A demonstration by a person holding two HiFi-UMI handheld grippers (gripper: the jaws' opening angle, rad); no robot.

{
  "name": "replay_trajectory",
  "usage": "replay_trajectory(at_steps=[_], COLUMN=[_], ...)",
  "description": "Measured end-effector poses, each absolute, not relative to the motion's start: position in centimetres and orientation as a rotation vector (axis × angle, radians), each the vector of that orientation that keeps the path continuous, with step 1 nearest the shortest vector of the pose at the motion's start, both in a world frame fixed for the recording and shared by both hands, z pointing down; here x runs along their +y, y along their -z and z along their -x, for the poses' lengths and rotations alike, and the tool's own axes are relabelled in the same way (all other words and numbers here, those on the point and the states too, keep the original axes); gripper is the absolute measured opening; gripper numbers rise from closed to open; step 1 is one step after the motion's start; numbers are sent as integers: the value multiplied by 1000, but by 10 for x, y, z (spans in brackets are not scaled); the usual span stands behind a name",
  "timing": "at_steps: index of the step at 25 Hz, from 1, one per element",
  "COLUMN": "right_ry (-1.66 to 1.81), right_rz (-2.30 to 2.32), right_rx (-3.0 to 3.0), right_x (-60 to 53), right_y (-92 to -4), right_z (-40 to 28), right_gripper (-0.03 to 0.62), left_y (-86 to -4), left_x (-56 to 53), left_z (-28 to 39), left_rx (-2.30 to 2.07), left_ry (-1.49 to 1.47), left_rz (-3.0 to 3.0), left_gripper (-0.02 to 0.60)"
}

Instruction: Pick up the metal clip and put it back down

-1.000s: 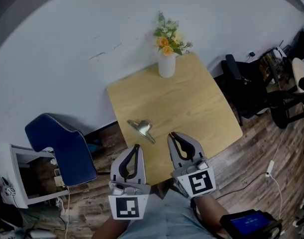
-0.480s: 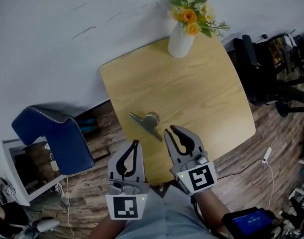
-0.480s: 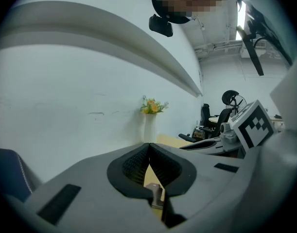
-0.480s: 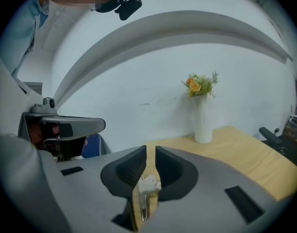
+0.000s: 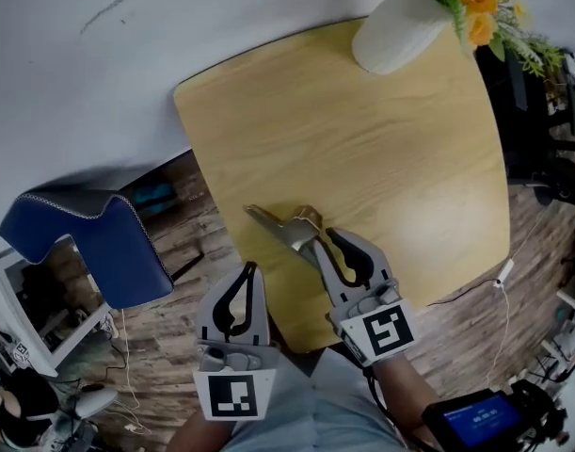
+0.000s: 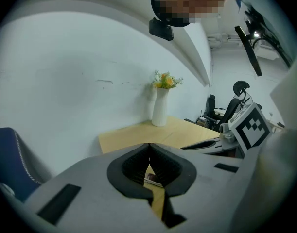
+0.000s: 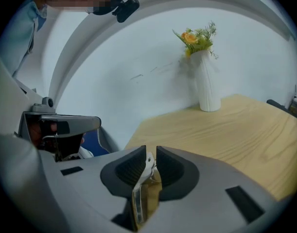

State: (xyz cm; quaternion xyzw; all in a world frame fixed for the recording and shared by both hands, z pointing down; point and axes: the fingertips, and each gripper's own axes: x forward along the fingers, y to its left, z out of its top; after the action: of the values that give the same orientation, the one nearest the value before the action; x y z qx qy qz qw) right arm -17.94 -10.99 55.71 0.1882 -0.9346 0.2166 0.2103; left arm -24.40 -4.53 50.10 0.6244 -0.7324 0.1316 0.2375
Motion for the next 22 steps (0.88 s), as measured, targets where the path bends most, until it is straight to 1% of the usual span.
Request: replay_trajectory(at_steps=[7, 22], right_ry=[-650, -645], right_rz=[-467, -347], right_rx=[-2539, -2550], right_x=[-103, -93], right_y=[-592, -588], right_z=[191, 204], right_gripper=[52, 52], left_y=[-534, -531], left_x=[-41, -36], left_z=[260, 267], left_rx=[-1989, -2011], left_ry=[-352, -360], left_rz=[-1652, -1617], left_gripper=[18, 18])
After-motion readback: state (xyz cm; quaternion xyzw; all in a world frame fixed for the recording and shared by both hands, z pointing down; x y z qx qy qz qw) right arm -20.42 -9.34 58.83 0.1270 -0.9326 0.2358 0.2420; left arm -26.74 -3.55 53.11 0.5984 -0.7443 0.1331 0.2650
